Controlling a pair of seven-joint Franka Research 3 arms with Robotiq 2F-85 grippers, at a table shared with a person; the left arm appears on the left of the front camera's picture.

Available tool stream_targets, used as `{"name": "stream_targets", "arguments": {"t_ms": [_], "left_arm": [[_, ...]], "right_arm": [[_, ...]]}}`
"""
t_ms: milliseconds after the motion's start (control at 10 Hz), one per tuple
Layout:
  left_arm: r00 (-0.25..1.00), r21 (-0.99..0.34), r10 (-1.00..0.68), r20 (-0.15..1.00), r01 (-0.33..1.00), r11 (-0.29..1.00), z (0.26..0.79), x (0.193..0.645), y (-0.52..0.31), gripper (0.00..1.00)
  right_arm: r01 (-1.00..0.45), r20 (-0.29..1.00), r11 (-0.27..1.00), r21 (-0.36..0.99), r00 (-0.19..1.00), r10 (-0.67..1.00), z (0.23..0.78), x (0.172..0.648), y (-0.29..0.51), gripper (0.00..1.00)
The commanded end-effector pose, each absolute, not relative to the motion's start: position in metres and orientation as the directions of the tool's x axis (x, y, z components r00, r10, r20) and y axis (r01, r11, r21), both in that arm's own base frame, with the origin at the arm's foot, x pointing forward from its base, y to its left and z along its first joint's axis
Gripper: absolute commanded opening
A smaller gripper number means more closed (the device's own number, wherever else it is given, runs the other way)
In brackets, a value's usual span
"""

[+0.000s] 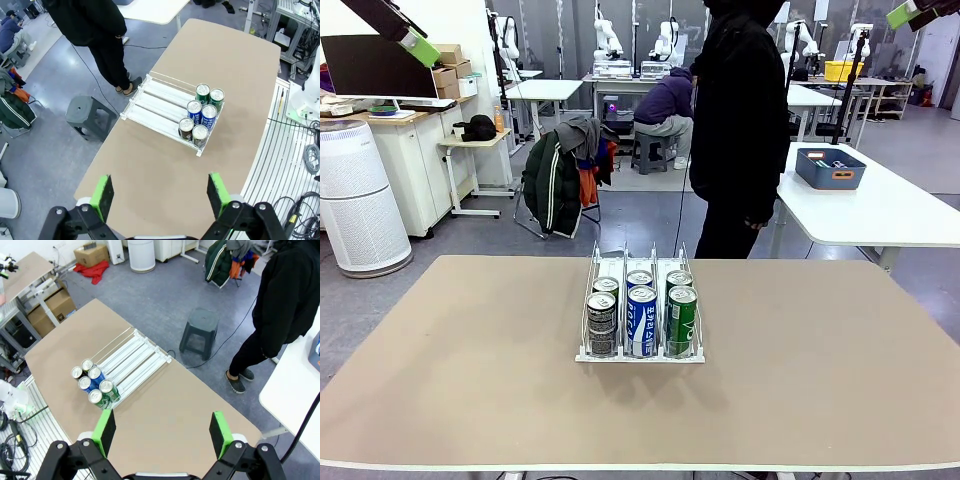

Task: Fill the beverage cans into the dispenser.
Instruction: Pick up the Ionic drink handed by the human.

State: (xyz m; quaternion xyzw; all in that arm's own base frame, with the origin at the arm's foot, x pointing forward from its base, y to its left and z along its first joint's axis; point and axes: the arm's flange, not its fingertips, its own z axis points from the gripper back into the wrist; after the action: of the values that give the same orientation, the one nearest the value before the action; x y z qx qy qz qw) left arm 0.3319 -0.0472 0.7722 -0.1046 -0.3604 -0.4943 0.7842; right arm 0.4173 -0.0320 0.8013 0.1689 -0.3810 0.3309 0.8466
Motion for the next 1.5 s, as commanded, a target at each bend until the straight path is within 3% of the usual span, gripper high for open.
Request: {"name": "stream_targets", "arguments": {"t_ms": [0,700,1400], "left_arm": [[0.261,0.181,-0.697,0.668,0.851,0.492,0.772,0.331,-0.048,1.0],[0.261,0.181,-0.697,0.668,0.851,0.492,0.772,0.331,-0.048,1.0],[0.261,0.181,-0.697,0.668,0.851,0.492,0.772,0.331,-0.048,1.0]], "right_arm": [[-0.738,0.7,0.674,0.026,0.495,0.514,0.815,0.42,-0.045,1.0],[-0.792,0.658,0.609,-0.028,0.444,0.608,0.809,0.403,-0.037,1.0],[-0.787,0.702,0.615,-0.057,0.407,0.585,0.792,0.393,-0.035,1.0]]}}
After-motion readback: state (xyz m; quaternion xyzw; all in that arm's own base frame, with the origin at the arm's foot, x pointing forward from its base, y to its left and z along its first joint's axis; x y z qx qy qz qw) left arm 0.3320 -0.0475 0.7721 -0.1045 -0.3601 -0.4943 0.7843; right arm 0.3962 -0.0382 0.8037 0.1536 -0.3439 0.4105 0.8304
